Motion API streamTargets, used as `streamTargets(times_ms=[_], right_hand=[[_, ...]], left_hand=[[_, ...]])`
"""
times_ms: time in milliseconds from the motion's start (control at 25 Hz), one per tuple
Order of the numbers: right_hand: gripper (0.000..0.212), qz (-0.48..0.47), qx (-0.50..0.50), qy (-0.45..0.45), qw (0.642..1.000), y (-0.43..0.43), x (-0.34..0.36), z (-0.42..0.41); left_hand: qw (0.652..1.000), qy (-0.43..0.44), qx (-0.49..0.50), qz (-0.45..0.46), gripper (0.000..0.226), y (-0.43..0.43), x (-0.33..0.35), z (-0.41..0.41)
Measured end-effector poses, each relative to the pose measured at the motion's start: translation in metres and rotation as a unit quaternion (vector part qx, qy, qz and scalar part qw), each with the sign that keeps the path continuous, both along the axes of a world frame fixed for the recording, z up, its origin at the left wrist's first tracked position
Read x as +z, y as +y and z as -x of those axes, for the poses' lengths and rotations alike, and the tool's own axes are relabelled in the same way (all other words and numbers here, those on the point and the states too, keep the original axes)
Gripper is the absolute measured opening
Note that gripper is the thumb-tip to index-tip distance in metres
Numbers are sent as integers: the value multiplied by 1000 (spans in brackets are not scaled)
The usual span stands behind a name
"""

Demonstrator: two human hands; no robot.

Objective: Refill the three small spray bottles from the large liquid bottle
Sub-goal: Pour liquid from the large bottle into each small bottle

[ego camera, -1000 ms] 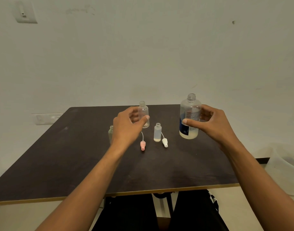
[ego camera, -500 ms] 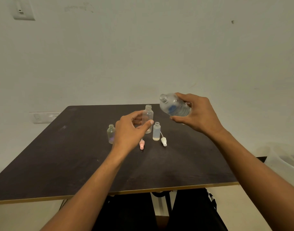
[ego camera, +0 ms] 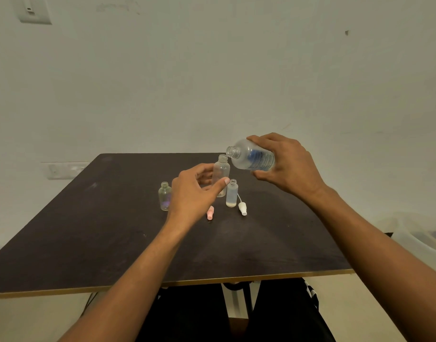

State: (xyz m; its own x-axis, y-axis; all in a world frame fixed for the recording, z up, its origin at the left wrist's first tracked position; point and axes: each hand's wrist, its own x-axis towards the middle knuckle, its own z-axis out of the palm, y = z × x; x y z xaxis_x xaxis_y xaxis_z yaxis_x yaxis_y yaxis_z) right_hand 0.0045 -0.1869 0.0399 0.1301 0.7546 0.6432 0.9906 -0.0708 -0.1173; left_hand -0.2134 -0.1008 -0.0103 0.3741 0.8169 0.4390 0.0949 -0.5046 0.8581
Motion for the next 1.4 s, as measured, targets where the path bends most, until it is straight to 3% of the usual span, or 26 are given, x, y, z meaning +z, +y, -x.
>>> streamTargets(times_ms=[1400], right_hand=[[73, -7, -21, -137, 990, 1, 9, 1]], left_hand=[[1000, 14, -1, 12, 40, 9, -13, -5]])
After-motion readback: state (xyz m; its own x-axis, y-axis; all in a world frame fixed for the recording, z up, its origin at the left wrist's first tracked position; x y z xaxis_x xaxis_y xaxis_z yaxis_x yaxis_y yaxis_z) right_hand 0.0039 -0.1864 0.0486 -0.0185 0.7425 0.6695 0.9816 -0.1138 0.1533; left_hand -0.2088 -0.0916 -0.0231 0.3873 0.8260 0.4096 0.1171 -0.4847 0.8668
